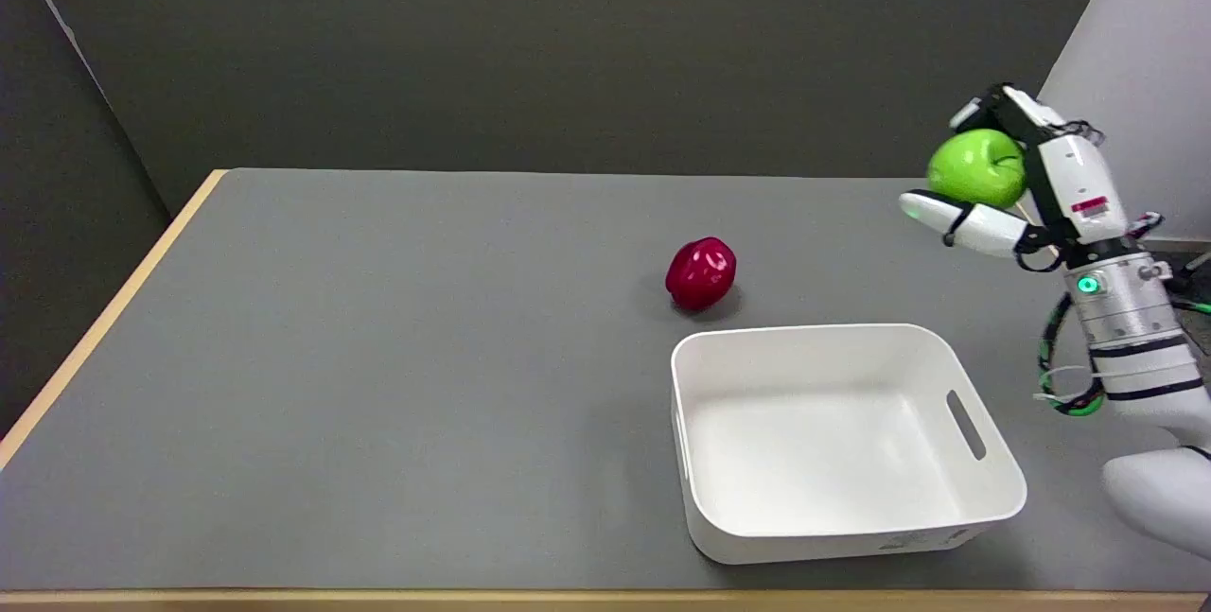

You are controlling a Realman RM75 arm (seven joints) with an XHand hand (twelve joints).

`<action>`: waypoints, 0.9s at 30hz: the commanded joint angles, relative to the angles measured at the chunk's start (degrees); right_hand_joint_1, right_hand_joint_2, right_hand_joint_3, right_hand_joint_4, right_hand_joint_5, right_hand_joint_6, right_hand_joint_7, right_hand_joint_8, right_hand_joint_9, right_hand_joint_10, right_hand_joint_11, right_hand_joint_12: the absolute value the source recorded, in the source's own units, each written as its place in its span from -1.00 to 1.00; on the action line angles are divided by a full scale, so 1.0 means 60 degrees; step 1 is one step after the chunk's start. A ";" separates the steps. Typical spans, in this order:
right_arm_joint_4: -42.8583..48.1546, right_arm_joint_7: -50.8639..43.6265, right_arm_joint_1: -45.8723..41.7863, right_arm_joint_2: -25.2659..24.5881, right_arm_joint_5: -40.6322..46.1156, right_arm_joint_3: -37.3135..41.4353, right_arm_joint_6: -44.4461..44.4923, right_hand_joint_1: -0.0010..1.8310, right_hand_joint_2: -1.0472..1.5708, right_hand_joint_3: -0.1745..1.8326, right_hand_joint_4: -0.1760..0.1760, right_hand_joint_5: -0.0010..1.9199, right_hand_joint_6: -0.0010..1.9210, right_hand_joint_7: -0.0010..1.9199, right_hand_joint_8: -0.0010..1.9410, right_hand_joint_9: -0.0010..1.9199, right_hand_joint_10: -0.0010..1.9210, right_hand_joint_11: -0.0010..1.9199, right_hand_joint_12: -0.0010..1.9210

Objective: Place the green apple into the white box.

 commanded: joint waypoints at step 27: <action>0.1171 0.4664 -0.2276 -0.0801 -0.0902 -0.2637 0.2975 0.11 0.90 -0.72 -1.00 -0.60 0.93 -0.61 1.00 -0.33 1.00 -0.52 1.00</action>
